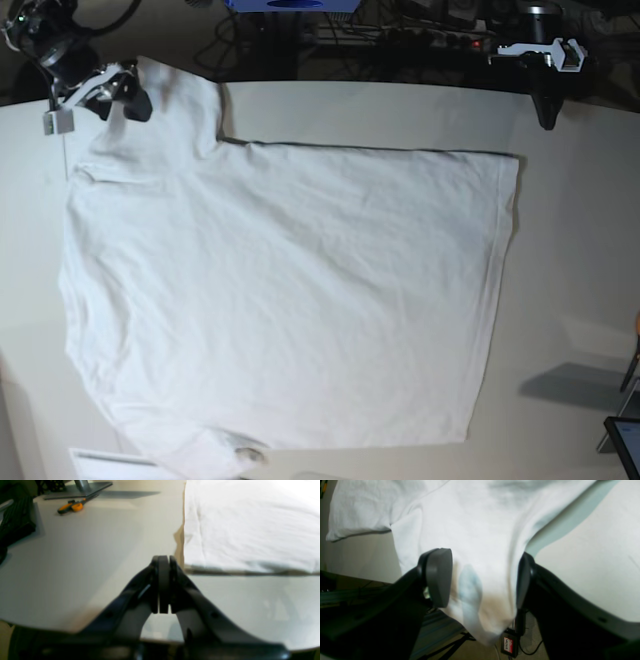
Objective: Fold the T-shirt properly
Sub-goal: 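Lower both grippers onto the shirt's shoulder corners and grasp them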
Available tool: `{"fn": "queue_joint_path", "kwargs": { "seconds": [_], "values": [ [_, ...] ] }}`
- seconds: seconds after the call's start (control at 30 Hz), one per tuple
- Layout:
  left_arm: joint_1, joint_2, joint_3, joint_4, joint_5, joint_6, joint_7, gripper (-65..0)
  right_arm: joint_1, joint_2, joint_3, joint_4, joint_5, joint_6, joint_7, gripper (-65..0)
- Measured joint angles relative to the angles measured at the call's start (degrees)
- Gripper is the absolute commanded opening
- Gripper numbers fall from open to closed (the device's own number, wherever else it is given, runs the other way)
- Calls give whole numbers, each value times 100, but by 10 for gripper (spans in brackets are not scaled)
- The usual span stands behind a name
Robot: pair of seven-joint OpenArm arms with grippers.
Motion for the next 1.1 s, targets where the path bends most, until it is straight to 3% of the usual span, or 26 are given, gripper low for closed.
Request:
{"fn": "queue_joint_path", "kwargs": {
  "seconds": [0.07,0.2,0.3,0.6,0.73,0.9,0.97,1.03,1.1],
  "values": [
    [-101,4,0,-9,-15,0,138,-650,-68,31,-122,7,4,-2,24,-331],
    [-199,4,0,9,2,-2,184,-650,-101,44,-404,9,-17,-17,-48,-472],
    [-221,26,0,-7,-4,2,256,-650,-105,-4,-603,9,-37,-24,-94,-522],
    [-385,24,0,-4,-17,0,306,-650,-105,-20,-662,7,-35,-24,-140,-535],
    [-494,28,-50,7,-20,2,1027,-650,-168,-20,-662,4,-13,-24,-155,-573],
    [-767,28,-33,15,-20,0,1309,-650,-197,-20,-662,-2,-2,-22,-181,-589],
    [-769,35,-26,37,-26,-4,1327,-603,-197,-20,-662,-2,2,-22,-181,-602],
    [-748,59,-17,70,-542,0,1379,-509,-195,-17,-662,-2,-17,-26,-184,-650],
    [-697,52,-13,208,-1113,2,1421,-427,-197,-20,-662,-7,-17,-24,-186,-644]
  ]
}}
